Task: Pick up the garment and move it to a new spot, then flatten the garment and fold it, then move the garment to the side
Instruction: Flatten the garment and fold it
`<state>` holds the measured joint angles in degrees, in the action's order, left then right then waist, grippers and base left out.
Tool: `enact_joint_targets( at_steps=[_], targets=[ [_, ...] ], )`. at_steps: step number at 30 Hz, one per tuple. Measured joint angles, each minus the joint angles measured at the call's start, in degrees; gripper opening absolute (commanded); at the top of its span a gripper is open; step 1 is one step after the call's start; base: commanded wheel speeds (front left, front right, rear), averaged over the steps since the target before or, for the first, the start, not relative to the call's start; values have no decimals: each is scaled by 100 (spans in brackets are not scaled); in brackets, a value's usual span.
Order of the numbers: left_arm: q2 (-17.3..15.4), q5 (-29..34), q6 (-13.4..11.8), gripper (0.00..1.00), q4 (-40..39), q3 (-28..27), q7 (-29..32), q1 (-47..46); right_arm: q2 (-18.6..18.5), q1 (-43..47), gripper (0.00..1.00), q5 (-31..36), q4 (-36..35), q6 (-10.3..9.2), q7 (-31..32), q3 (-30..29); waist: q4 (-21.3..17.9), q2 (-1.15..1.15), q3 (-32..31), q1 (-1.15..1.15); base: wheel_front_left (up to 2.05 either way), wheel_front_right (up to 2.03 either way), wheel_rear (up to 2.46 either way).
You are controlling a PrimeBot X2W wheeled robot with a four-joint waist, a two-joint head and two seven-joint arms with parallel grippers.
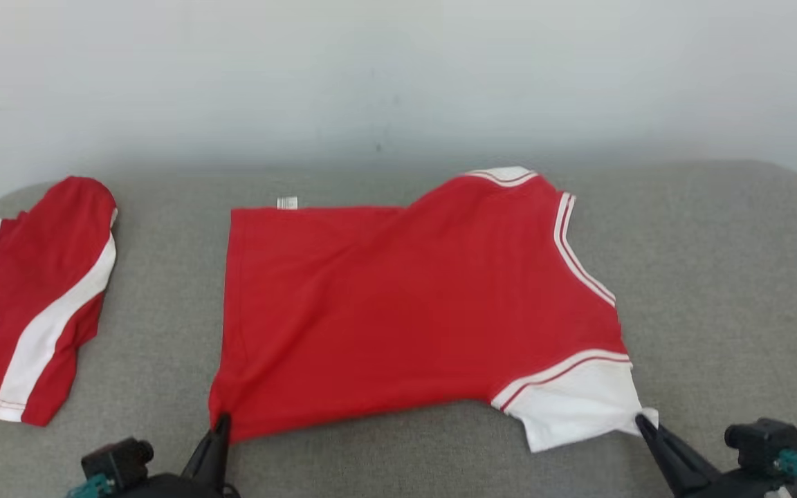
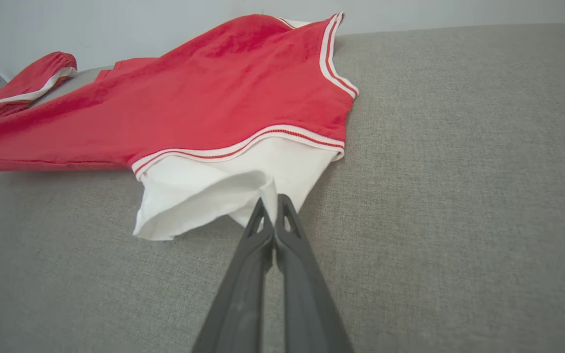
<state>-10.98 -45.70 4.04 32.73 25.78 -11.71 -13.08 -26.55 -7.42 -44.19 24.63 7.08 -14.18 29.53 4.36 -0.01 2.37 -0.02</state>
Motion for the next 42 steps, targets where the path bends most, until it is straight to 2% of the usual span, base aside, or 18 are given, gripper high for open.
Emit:
enact_joint_targets(
  at_steps=[6,8,10,18,22,23,24,25,31,42],
  targets=[
    [-44,36,-116,0,-160,3,0,308,-46,305,0,-109,-185,0,-1,-53,-10,0,-291,1,0,0,0],
    [-36,23,-159,12,-157,-33,1,347,-44,302,0,-83,-229,0,-1,2,-31,0,-322,1,0,0,0],
    [-4,12,-179,0,-121,-9,58,347,-37,302,0,-47,-225,0,-1,49,-31,0,-316,3,0,0,0],
    [143,-23,-252,0,119,99,209,355,-25,343,0,68,-71,-12,93,221,37,1,-316,2,0,0,0],
    [141,-23,-263,0,156,102,243,355,-33,351,0,141,13,-98,218,264,46,1,-311,3,0,0,0],
    [141,-23,-285,26,171,103,264,355,-32,358,7,136,23,-107,231,260,45,1,-309,2,0,0,0],
    [142,-23,-313,68,178,98,260,355,-33,365,48,134,24,-110,256,258,45,1,-307,3,0,0,0],
    [137,-23,-336,100,179,91,259,355,-33,368,100,134,25,-110,261,257,43,1,-305,3,0,0,0],
    [38,30,-458,100,120,48,180,370,-64,410,100,-67,-37,-105,266,156,34,1,-305,3,0,0,0],
    [-185,113,-662,100,-548,-154,-67,703,-246,648,100,-313,-371,-119,200,-209,-6,2,-362,2,0,0,0]
  ],
)
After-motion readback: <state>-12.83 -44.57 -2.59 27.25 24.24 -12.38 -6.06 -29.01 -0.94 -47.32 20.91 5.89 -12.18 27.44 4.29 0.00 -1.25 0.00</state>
